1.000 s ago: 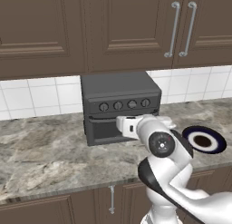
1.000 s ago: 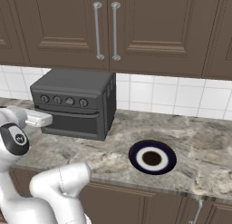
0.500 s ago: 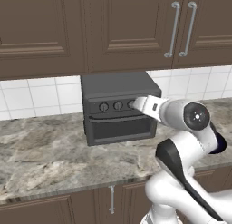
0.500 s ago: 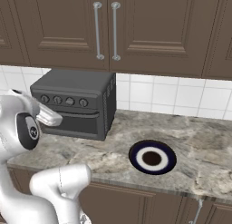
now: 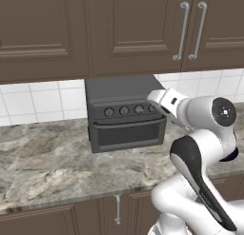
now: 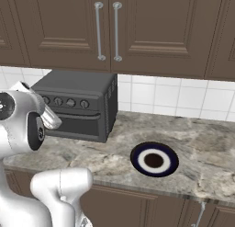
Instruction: Pull the toaster oven rack outwards. Pick up the baguette from the plate and place it on the toaster oven rack. Close the toaster oven door fully and set the temperature to the lowest setting.
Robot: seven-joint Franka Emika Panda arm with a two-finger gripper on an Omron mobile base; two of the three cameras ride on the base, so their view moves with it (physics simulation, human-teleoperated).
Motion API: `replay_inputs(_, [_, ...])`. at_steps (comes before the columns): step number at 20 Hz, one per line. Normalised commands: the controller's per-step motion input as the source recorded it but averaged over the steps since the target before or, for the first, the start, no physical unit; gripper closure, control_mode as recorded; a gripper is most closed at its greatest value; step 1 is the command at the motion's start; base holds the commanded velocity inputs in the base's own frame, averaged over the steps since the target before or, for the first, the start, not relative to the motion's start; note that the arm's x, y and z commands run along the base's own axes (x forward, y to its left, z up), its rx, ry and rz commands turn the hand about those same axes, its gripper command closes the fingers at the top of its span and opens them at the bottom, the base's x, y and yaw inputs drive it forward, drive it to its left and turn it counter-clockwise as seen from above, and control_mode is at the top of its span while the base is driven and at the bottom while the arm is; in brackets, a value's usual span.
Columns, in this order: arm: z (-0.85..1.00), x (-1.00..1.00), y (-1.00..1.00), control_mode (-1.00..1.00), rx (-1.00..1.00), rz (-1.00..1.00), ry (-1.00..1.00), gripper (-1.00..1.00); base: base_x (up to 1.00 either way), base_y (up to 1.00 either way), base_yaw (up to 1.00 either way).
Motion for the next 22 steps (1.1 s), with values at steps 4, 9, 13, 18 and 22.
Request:
replay_inputs(4, [0.00,0.00,-0.14,-1.00,0.37,0.00,-0.01,-1.00,0.00,0.00,0.00])
replay_inputs(9, [0.00,0.01,-0.04,-1.00,0.31,0.00,-0.01,-1.00,0.00,0.00,0.00])
replay_inputs(13, [0.00,0.08,0.00,-1.00,0.18,0.00,0.00,-1.00,0.00,0.00,0.00])
replay_inputs(18, [-0.08,0.11,-0.03,-1.00,0.08,0.00,0.11,-1.00,0.00,0.00,0.00])
replay_inputs(22, [-0.20,0.20,-0.13,-1.00,0.05,0.00,0.21,-1.00,0.00,0.00,0.00])
